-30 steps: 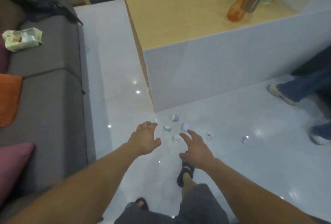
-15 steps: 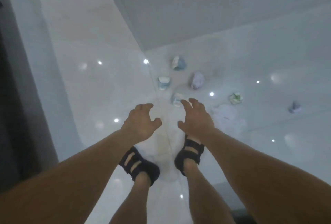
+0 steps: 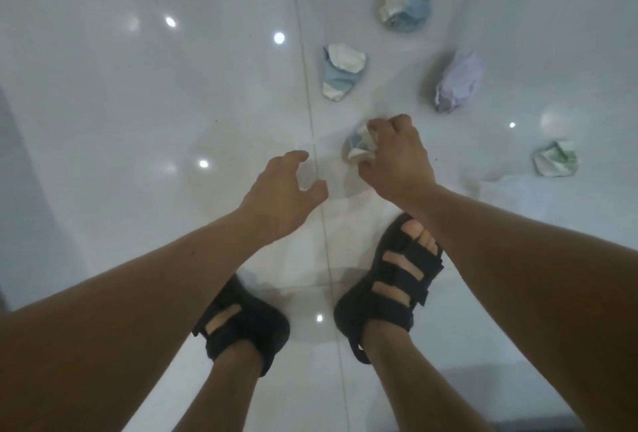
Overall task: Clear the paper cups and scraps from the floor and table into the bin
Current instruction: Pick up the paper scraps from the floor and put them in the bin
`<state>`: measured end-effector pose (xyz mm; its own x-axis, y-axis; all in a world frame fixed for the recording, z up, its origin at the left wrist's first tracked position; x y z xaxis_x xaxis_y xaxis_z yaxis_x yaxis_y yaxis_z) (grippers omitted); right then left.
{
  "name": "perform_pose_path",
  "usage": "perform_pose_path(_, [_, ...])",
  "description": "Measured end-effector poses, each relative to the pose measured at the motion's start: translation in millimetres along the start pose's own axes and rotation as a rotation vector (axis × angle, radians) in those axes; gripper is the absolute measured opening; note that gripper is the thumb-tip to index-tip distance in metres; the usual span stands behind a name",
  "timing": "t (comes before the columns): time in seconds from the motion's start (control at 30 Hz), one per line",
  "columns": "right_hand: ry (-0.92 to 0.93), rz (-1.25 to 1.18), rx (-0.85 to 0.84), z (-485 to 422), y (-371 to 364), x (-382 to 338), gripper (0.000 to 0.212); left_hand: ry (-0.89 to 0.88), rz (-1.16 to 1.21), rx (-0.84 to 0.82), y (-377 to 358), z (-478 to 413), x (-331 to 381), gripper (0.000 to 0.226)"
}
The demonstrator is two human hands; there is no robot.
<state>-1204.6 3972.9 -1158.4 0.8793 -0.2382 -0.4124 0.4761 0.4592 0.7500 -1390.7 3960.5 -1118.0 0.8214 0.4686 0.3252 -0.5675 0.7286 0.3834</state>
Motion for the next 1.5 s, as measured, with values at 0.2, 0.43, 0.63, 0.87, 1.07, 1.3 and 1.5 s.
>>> perform_pose_path(0.2, [0.246,-0.266,-0.039,32,13,-70,0.068,0.046,0.35,-0.075,16,10,10,0.063])
perform_pose_path(0.43, [0.499,-0.233,-0.087,26,36,-114,0.071,0.047,0.557,-0.154,43,10,3,0.028])
perform_pose_path(0.63, [0.395,0.048,-0.088,-44,43,-81,0.099,0.072,0.217,0.109,70,-2,-33,0.019])
perform_pose_path(0.87, [0.228,0.22,-0.048,-92,22,-69,0.073,0.056,0.2,0.114,59,-2,-63,0.021])
perform_pose_path(1.07, [0.246,0.131,-0.103,-35,21,-95,0.055,0.075,0.298,0.154,81,32,-72,0.023])
perform_pose_path(1.3, [0.344,0.052,-0.166,30,105,-210,0.054,0.03,0.298,0.257,173,128,-53,0.017])
perform_pose_path(1.5, [0.481,0.11,-0.213,105,204,-353,0.059,-0.029,0.311,0.331,270,262,-34,0.012])
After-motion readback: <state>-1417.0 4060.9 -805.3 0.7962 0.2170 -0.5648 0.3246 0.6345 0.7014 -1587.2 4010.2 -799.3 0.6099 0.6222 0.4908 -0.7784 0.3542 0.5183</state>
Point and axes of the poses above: each hand's wrist, its own z-axis away from the middle knuckle, its own y-axis out of the back of the hand, x = y × z, the point moved 8 cm from there along -z, towards the middle knuckle, and after that the axes turned 6 degrees about y, right-handed, at the moved point
